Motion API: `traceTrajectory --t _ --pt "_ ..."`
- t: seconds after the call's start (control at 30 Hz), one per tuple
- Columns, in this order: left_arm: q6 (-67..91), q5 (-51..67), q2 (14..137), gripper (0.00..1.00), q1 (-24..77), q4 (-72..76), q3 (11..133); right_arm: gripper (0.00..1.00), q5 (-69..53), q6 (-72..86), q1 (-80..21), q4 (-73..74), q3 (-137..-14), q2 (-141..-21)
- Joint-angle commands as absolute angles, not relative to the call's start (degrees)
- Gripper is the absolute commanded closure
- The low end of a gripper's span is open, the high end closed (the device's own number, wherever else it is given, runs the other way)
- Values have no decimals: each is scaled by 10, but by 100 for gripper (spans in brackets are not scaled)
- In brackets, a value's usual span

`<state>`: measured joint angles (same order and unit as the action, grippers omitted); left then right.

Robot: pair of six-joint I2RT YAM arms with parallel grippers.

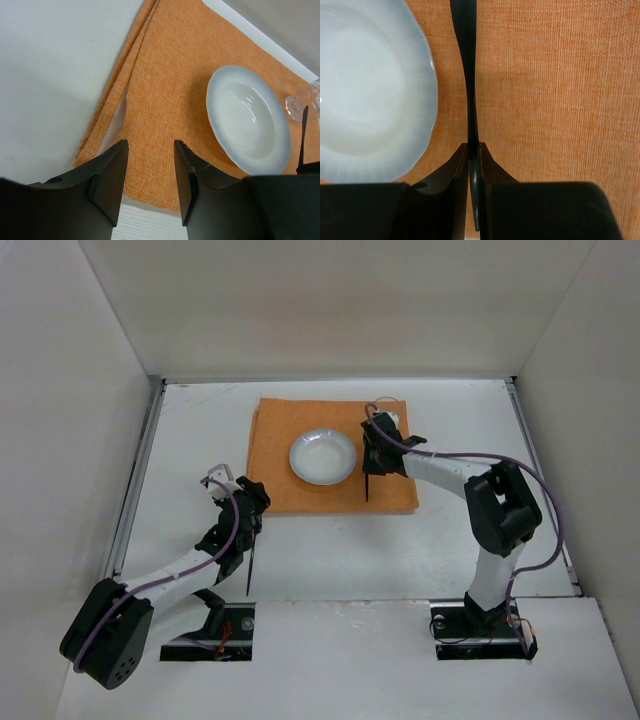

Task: Set the dinner table for one person

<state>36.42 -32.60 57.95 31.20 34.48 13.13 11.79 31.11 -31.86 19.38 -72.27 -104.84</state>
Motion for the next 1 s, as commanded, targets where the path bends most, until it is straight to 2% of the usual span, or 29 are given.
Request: traceTrajectory --t 0.0,0.17,0.27,0.4,0.63,0.8,0.97 --pt "362 -328 583 61 306 364 139 89 107 295 -312 156 -764 -1073" --pt "359 -330 584 61 303 361 140 86 117 295 -311 143 -763 -1099" --pt "355 -332 586 61 303 361 139 79 119 295 -312 127 -753 -1098" --pt "356 -333 581 59 304 322 147 64 116 300 -312 109 -738 -1080" --pt "363 -320 479 56 333 42 203 44 124 301 -324 61 -651 -957" --pt "420 -323 421 57 353 -232 274 42 129 332 -330 -17 -544 -854" --pt "466 -286 494 64 375 -375 322 42 110 341 -336 -61 -495 -831"
